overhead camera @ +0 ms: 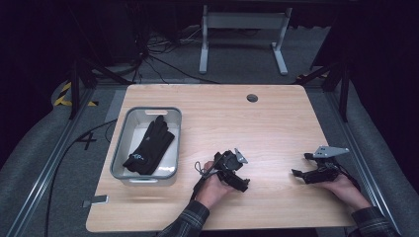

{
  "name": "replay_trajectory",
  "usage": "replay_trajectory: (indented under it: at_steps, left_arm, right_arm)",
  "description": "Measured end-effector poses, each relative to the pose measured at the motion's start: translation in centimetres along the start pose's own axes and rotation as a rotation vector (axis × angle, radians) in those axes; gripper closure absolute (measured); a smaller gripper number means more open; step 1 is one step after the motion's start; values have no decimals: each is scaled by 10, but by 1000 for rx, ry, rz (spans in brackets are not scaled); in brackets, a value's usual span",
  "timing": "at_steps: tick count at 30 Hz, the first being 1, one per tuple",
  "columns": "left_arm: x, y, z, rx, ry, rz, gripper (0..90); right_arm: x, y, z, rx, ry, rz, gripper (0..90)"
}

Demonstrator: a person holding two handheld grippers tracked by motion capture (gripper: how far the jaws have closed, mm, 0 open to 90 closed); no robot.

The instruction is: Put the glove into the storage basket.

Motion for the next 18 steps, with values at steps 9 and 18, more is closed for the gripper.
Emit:
replay_trajectory:
  at_steps: [9,18]
  left_arm:
    - [4,-3,3,46,-24,49,0]
    - [4,-4,3,40,-21,54,0]
  right_arm:
    - [0,0,0,0,0,0,109]
    - [0,0,0,0,0,0,110]
Point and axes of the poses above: each handheld gripper's, and its own axes: x roughly forward along the jaws, y roughly out of its top, z roughly to its right, the point moved 3 cm from there along x, roughly forward along the jaws, and after that the axes turned 15 degrees about -y, right-handed, at the moved point
